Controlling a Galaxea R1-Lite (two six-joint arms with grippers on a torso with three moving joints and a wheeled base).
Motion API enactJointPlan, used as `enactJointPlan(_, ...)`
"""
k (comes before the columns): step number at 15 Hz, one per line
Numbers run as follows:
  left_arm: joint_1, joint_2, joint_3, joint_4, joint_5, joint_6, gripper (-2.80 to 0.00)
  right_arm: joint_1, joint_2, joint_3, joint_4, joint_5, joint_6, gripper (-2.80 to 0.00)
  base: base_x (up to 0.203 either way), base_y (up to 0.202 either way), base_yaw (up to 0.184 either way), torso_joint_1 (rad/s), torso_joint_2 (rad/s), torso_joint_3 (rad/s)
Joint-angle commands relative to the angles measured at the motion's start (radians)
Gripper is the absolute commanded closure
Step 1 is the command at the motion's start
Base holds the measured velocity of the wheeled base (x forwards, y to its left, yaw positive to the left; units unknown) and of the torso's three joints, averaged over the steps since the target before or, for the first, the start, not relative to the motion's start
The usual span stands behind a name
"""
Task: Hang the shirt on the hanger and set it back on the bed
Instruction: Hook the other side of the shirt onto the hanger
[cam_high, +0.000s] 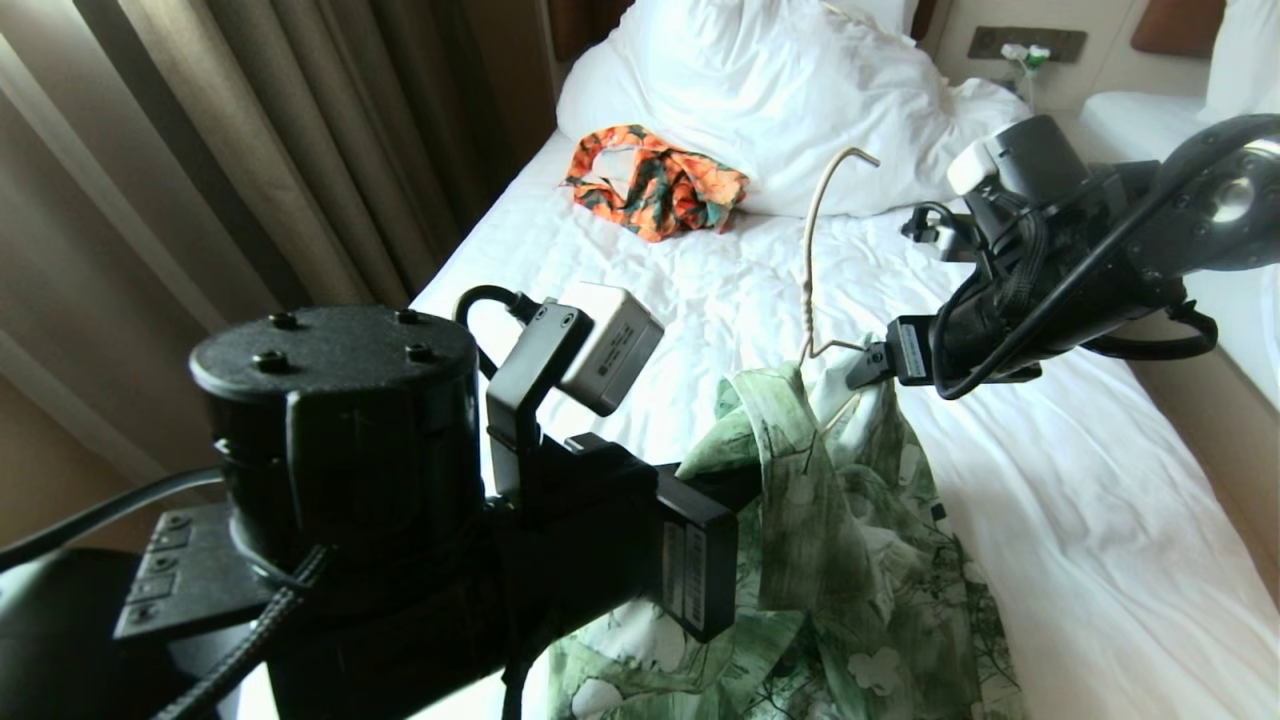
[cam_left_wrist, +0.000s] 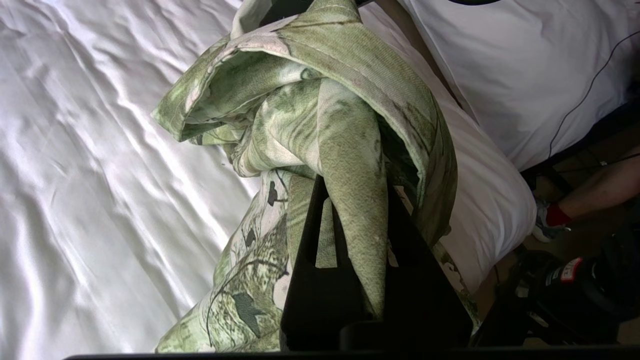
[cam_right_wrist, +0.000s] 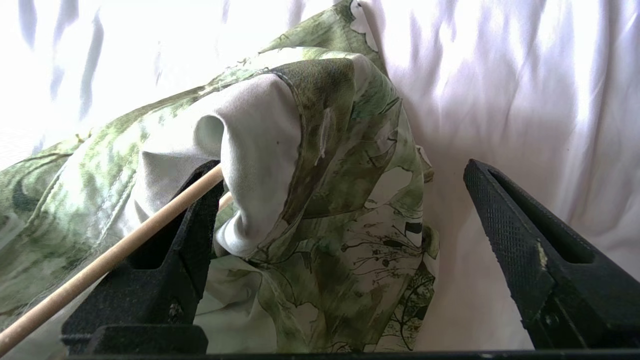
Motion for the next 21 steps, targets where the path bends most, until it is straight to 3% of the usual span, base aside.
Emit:
enactJointPlan(1, 0.0, 0.002, 0.0, -0.003, 0.002, 0.0, 0.0, 0.001, 0.012, -0.01, 0.004, -0.001, 0.003, -2.8, 0.0, 0.0, 0.0, 0.0, 0.0, 0.0)
enactJointPlan(2, 0.0, 0.0, 0.0, -0.003, 0.003, 0.0, 0.0, 0.001, 0.012, -0.01, 0.004, -0.001, 0.003, -2.8, 0.0, 0.0, 0.0, 0.0, 0.0, 0.0)
enactJointPlan(3, 0.0, 0.0, 0.0, -0.003, 0.003, 0.0, 0.0, 0.001, 0.012, -0.01, 0.004, -0.003, 0.003, 0.0, 0.0, 0.0, 0.0, 0.0, 0.0, 0.0)
enactJointPlan(15, 0.002, -0.009, 0.014, -0.003, 0.003, -0.003, 0.0, 0.014, 0.015, -0.01, 0.002, 0.006, 0.006, 0.0, 0.0, 0.0, 0.0, 0.0, 0.0, 0.0)
enactJointPlan(21, -0.01, 0.0, 0.037, -0.003, 0.0, -0.001, 0.0, 0.014, -0.027, -0.013, -0.033, 0.057, 0.029, 0.0, 0.0, 0.0, 0.0, 0.0, 0.0, 0.0)
